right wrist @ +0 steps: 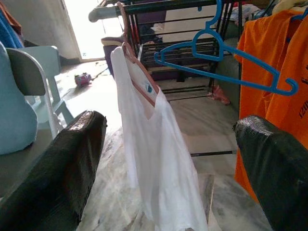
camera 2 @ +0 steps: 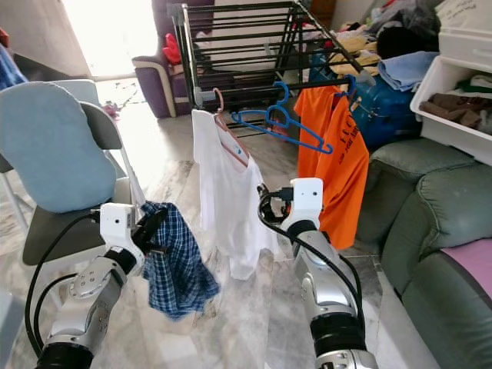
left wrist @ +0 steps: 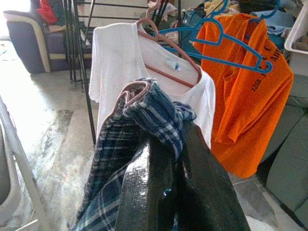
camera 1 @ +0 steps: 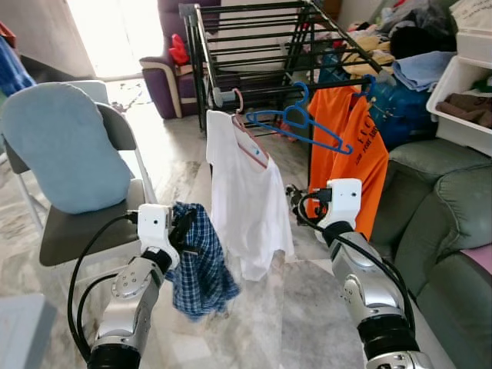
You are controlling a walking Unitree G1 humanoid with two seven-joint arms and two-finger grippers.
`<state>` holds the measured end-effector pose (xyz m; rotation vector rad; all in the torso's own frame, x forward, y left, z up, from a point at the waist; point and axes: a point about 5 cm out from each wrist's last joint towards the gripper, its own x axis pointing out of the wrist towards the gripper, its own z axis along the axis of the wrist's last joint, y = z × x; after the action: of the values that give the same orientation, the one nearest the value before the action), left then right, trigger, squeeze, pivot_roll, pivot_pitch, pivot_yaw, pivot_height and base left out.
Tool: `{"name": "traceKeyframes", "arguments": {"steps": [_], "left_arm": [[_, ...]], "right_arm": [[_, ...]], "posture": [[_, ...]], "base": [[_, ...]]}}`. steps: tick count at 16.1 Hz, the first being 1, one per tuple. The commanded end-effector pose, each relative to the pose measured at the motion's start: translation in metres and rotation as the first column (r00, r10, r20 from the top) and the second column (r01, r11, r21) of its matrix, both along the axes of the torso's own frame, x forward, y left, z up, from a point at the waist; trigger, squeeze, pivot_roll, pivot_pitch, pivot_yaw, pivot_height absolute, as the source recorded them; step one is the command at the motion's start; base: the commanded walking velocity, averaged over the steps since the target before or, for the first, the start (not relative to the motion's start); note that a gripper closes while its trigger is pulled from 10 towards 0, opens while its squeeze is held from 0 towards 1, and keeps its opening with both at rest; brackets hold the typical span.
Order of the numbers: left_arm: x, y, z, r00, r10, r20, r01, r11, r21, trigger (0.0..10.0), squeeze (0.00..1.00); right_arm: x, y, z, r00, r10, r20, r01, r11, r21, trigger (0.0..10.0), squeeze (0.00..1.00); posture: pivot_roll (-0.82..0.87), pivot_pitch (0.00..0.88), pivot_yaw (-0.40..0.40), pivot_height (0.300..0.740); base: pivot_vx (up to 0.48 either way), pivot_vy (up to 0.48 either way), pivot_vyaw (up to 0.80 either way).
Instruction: Hang hanger
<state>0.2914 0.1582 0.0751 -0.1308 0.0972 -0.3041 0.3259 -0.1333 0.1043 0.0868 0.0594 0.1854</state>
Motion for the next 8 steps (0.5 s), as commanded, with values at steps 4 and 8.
{"name": "traceKeyframes", "arguments": {"steps": [4,8], "left_arm": [[0.0029,-0.0018,0.0102,0.998,-0.02,0.058,0.02,1.0,-0.002,10.0,0.0],[0.0034,-0.0021,0.0101,0.998,-0.021,0.058,0.021,1.0,-0.005,10.0,0.0]], "right_arm": [[0.0031,-0.0006,0.0038,1.0,-0.004,0.016,0.004,1.0,-0.005,10.0,0.0],[0.0032,-0.0011,0.0039,1.0,-0.006,0.016,0.006,1.0,-0.007,10.0,0.0]], "posture": [[-0.09,0.0,0.029,0.74],[-0.09,0.0,0.028,0.74]], "base": [[0.444,0.0,0.0],[0.448,0.0,0.0]]}}
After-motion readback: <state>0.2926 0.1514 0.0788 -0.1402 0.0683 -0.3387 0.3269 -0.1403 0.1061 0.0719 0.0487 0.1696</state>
